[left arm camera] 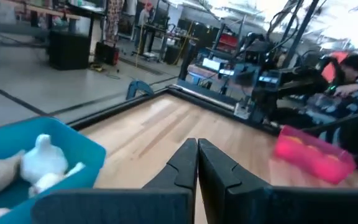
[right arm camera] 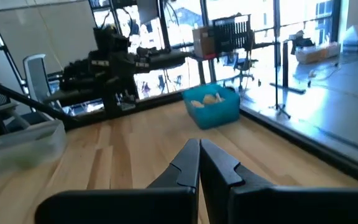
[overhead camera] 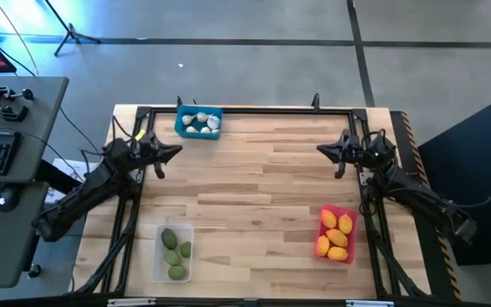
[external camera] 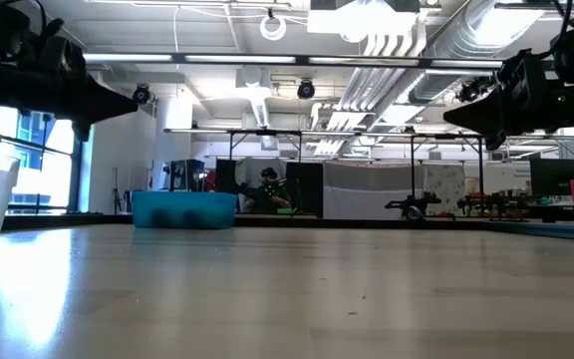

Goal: Sort produce into baskets
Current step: Return to Home Position

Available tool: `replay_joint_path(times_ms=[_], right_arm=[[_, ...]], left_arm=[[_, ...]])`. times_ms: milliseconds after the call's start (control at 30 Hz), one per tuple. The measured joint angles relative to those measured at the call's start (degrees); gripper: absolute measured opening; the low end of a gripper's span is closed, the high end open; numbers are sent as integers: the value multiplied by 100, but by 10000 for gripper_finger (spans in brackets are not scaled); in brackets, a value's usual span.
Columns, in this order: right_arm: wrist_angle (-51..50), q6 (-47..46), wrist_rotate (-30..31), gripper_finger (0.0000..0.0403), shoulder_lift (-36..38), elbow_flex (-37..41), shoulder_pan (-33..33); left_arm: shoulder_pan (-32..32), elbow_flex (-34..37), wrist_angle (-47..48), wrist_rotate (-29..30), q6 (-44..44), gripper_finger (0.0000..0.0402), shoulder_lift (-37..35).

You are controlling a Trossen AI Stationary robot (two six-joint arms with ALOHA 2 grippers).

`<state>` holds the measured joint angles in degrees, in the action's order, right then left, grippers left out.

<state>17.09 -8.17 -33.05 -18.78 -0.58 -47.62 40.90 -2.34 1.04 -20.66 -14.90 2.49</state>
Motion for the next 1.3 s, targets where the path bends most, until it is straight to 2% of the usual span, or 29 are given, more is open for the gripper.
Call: replay_joint_path(times_ms=[133,233,333,433,567,633,800,1300], right_arm=[[-348,-73,-3,0,501,0,0],[-859,-121,212,0,1008,0,18],[-937,49,891,0,1449,0,146],[-1077,49,1817,0,1757,0,436],[-1636,190,3243,0,1868,0,1106],[-1605,320,3589,0,1807,-2,1430],[-1566,948,3819,0,1809,-2,1753],[-1568,969,3800,0,1796,-2,1751]], left_arm=[[30,-206,794,555,349,0,-238],[27,-200,806,613,501,0,-233],[29,-202,779,683,466,0,-233],[29,-202,792,914,496,0,-232],[27,-202,653,1009,327,0,-230],[6,-202,650,996,313,0,-232],[-4,-205,864,1041,349,0,-212],[-4,-211,861,1143,191,0,24]])
